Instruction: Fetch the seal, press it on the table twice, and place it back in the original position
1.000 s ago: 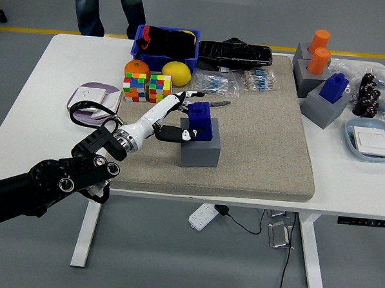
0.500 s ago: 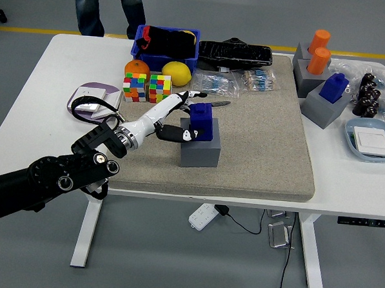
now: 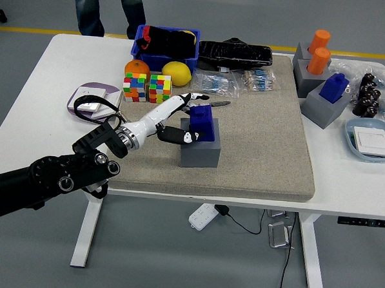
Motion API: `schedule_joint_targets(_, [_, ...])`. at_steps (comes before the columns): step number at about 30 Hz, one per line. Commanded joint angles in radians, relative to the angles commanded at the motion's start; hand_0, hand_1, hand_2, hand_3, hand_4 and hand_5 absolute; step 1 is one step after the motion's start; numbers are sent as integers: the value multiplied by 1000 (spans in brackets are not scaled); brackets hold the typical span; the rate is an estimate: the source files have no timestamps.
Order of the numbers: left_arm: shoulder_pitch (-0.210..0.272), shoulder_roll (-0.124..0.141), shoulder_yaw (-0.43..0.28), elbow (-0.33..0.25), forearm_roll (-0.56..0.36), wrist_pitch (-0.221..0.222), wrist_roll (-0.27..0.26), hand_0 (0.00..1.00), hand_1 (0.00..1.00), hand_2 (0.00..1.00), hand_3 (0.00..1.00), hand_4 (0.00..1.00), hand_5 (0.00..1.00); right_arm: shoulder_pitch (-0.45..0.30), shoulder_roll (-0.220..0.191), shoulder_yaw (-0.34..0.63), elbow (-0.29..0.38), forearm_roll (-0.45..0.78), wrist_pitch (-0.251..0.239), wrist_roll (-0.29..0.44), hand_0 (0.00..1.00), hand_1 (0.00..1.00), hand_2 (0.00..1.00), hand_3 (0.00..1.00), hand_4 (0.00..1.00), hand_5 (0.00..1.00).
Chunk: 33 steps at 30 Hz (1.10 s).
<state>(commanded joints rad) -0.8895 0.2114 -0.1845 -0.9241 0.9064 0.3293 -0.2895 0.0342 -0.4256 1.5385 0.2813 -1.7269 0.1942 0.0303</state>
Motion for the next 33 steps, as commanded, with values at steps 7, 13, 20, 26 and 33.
schedule_joint_targets(7, [-16,12,-7,-19,22,-7,19,875,483,375,882,472,2,1,-4,-1,1,2,0,2,793,696,672,638,776,515])
schedule_joint_targets(13, [-27,26,4,-26,50,-28,50,874,478,371,881,459,2,0,-4,1,0,0,1,2,793,696,672,637,776,516])
schedule_joint_targets(20, [-40,38,10,-35,87,-44,77,873,464,365,879,433,2,0,-5,1,1,0,1,2,793,695,670,637,777,515])
schedule_joint_targets(26, [-48,42,8,-41,108,-54,92,871,462,364,879,428,2,1,-5,3,1,0,0,3,792,696,671,637,777,515])
schedule_joint_targets(33, [-48,35,14,-42,112,-60,101,871,460,364,878,417,2,1,-5,5,0,-2,-1,3,792,695,671,638,777,516])
